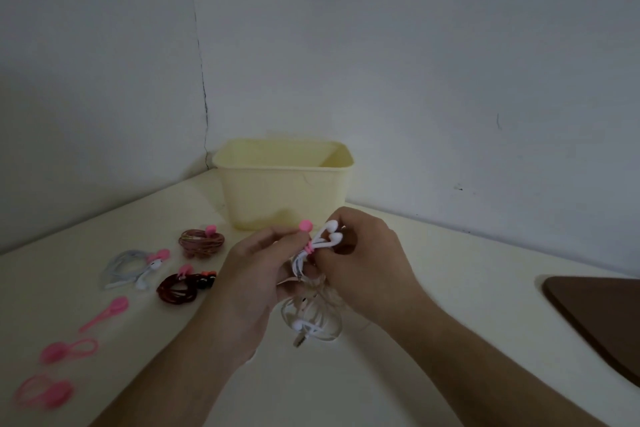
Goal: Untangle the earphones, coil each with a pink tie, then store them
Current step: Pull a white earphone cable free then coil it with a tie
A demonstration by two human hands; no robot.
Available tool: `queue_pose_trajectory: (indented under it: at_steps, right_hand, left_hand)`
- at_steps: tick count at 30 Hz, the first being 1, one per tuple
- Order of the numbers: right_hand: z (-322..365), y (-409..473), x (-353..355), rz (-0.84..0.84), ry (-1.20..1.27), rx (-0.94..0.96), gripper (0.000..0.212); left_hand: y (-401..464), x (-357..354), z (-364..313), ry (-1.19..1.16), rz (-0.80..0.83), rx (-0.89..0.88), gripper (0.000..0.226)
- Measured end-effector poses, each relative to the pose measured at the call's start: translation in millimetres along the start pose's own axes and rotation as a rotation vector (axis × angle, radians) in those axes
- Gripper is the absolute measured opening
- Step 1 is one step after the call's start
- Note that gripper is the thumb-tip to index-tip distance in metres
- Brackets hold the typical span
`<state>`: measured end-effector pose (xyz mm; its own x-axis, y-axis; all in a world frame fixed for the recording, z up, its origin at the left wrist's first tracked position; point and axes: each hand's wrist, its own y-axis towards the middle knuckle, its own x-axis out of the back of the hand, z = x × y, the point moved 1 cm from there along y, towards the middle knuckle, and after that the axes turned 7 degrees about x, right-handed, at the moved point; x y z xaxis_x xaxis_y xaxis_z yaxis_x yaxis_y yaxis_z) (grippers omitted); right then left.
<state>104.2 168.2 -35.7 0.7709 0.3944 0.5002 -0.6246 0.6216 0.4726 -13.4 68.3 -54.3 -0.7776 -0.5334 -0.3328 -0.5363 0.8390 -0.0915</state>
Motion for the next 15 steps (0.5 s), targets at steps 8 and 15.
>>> queue_pose_trajectory:
  at_steps: [8, 15]
  right_hand:
    - [-0.1, 2.6, 5.0, 0.12, 0.468, -0.162, 0.011]
    - [3.1, 5.1, 8.6, 0.158, 0.694, -0.254, 0.029]
  left_hand:
    - [-3.5, -3.0, -1.4, 0.155, -0.065, -0.143, 0.013]
    - [-10.9, -8.4, -3.1, 0.407, -0.193, -0.347, 0.012]
